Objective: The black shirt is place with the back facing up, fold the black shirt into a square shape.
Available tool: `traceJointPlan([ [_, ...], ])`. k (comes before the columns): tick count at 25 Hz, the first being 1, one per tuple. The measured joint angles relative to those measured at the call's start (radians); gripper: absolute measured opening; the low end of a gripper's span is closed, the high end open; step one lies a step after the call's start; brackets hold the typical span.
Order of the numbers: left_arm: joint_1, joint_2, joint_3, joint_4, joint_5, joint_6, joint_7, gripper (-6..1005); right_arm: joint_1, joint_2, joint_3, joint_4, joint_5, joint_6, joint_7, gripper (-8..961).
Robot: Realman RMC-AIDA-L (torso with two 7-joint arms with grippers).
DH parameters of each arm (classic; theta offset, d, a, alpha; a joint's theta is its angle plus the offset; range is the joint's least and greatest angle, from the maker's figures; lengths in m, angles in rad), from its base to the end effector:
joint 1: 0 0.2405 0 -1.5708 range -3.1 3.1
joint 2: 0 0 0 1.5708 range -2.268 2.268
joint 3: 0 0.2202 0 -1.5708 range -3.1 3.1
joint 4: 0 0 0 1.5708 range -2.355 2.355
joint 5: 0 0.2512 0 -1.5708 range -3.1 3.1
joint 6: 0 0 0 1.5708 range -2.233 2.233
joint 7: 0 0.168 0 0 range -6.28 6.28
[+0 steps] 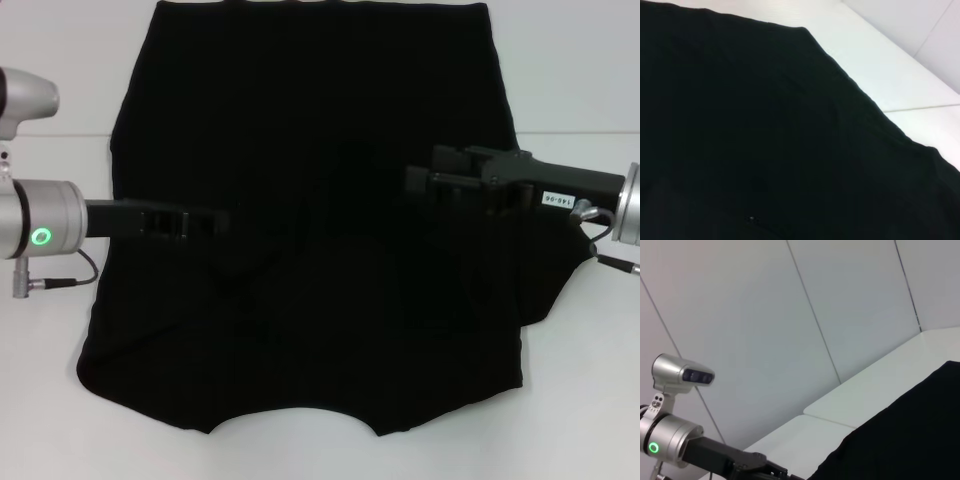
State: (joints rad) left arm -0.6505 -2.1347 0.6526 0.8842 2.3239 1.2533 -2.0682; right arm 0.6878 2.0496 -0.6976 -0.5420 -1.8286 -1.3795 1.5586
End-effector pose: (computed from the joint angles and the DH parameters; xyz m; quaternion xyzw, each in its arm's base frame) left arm -0.2433 0.4278 0.0263 -0.8565 -0.4344 -0.1427 0.2395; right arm 0.2033 0.4167 0.0012 -0.8922 0.2854 0.3109 0.1608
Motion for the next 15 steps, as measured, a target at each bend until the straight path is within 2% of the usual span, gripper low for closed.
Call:
traceJointPlan([
  [2, 0.014, 0.002, -0.005, 0.018, -0.019, 0.011, 0.009, 226, 0.0, -0.009, 0.0, -0.003, 0.005, -0.001, 0.027, 780],
  [4, 0.033, 0.007, -0.009, 0.028, -0.079, 0.048, 0.059, 299, -0.003, -0.031, 0.0, -0.013, 0.004, -0.001, 0.104, 780],
  [6, 0.05, 0.008, -0.013, 0.022, -0.166, 0.104, 0.16, 373, -0.007, -0.064, -0.004, -0.021, -0.013, 0.005, 0.227, 780],
  [9, 0.068, 0.002, -0.02, -0.02, -0.296, 0.193, 0.383, 508, -0.013, -0.13, -0.007, -0.024, -0.089, 0.012, 0.483, 779],
  [12, 0.071, -0.005, -0.009, -0.083, -0.353, 0.239, 0.577, 654, -0.023, -0.185, -0.003, -0.025, -0.168, 0.01, 0.665, 779],
  [15, 0.067, -0.015, 0.007, -0.142, -0.358, 0.274, 0.769, 739, -0.036, -0.219, 0.002, -0.026, -0.232, 0.011, 0.771, 778],
])
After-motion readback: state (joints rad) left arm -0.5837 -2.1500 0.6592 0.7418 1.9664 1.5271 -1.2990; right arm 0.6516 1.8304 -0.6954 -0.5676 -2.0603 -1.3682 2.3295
